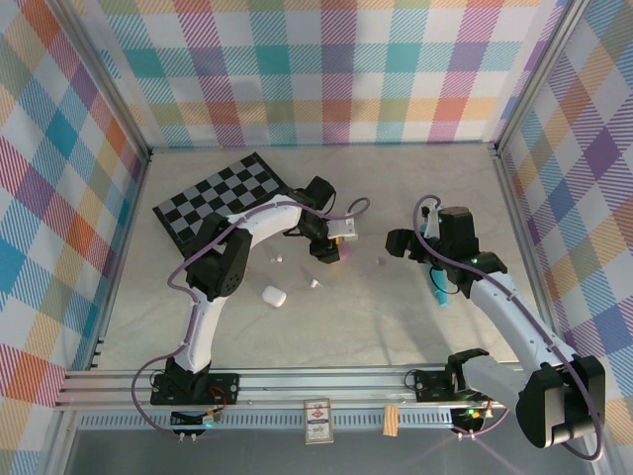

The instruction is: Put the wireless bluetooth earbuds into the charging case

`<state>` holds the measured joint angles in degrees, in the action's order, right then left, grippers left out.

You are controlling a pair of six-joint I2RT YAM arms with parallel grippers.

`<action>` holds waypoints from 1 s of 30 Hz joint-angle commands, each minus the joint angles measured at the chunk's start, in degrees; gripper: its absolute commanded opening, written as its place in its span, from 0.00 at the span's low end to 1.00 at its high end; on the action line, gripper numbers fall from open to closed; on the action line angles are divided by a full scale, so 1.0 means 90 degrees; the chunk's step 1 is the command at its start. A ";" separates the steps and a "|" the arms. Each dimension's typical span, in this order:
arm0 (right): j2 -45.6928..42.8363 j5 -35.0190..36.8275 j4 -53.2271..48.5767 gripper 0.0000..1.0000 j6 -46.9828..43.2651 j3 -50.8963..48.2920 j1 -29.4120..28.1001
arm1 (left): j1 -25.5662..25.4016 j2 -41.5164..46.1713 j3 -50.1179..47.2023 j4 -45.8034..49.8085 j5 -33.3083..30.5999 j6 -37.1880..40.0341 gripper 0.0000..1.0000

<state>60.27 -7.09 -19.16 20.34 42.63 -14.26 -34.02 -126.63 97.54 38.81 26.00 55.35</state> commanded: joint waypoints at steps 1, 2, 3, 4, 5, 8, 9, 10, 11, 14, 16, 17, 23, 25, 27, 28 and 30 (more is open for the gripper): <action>0.0001 -0.0140 -0.0003 0.91 0.0131 -0.0086 0.0031 | 0.0030 0.0363 -0.0210 -0.0141 0.0375 0.0026 0.46; 0.0009 -0.0167 0.0001 0.91 0.0148 -0.0090 0.0032 | 0.0030 0.0487 -0.0352 -0.0322 0.0438 -0.0018 0.46; 0.0012 -0.0183 0.0002 0.91 0.0167 -0.0097 0.0032 | 0.0030 0.0589 -0.0471 -0.0461 0.0482 -0.0052 0.46; 0.0023 -0.0215 0.0010 0.91 0.0194 -0.0091 0.0032 | 0.0032 0.0694 -0.0586 -0.0565 0.0526 -0.0076 0.46; 0.0026 -0.0244 0.0010 0.91 0.0215 -0.0095 0.0042 | 0.0030 0.0786 -0.0657 -0.0618 0.0557 -0.0104 0.46; -0.0007 -0.0339 0.0070 0.91 0.0293 -0.0120 0.0057 | 0.0031 0.0998 -0.0819 -0.0701 0.0580 -0.0125 0.45; -0.0012 -0.0368 0.0075 0.91 0.0316 -0.0134 0.0059 | 0.0040 0.1071 -0.0885 -0.0737 0.0580 -0.0136 0.45; -0.0027 -0.0393 0.0074 0.91 0.0322 -0.0134 0.0061 | 0.0040 0.1139 -0.0955 -0.0782 0.0578 -0.0149 0.45; -0.0035 -0.0421 0.0078 0.91 0.0354 -0.0147 0.0071 | 0.0040 0.1210 -0.1033 -0.0843 0.0587 -0.0162 0.45; -0.0046 -0.0536 0.0104 0.91 0.0447 -0.0168 0.0089 | 0.0040 0.1361 -0.1198 -0.0987 0.0621 -0.0213 0.45; -0.0037 -0.0607 0.0107 0.91 0.0512 -0.0180 0.0095 | 0.0040 0.1362 -0.1215 -0.0959 0.0615 -0.0228 0.45; -0.0027 -0.0636 0.0110 0.91 0.0545 -0.0198 0.0105 | 0.0030 0.1330 -0.1185 -0.0877 0.0589 -0.0223 0.45; 0.0040 -0.0681 0.0093 0.91 0.0595 -0.0240 0.0107 | -0.0169 0.1133 -0.1272 -0.0606 -0.0070 -0.0108 0.45; 0.0075 -0.0696 0.0116 0.91 0.0599 -0.0237 0.0111 | -0.0204 0.1077 -0.1307 -0.0582 -0.0119 -0.0115 0.45; 0.0119 -0.0696 0.0112 0.91 0.0599 -0.0231 0.0109 | -0.0257 0.1019 -0.1361 -0.0581 -0.0258 -0.0120 0.45; 0.0147 -0.0696 0.0112 0.91 0.0595 -0.0227 0.0113 | -0.0286 0.0983 -0.1369 -0.0591 -0.0389 -0.0127 0.45; 0.0187 -0.0696 0.0138 0.91 0.0593 -0.0244 0.0115 | -0.0331 0.0911 -0.1388 -0.0595 -0.0584 -0.0125 0.46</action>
<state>61.36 -12.45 -18.94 25.08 40.91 -13.50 -36.07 -116.90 85.89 31.53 23.51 53.45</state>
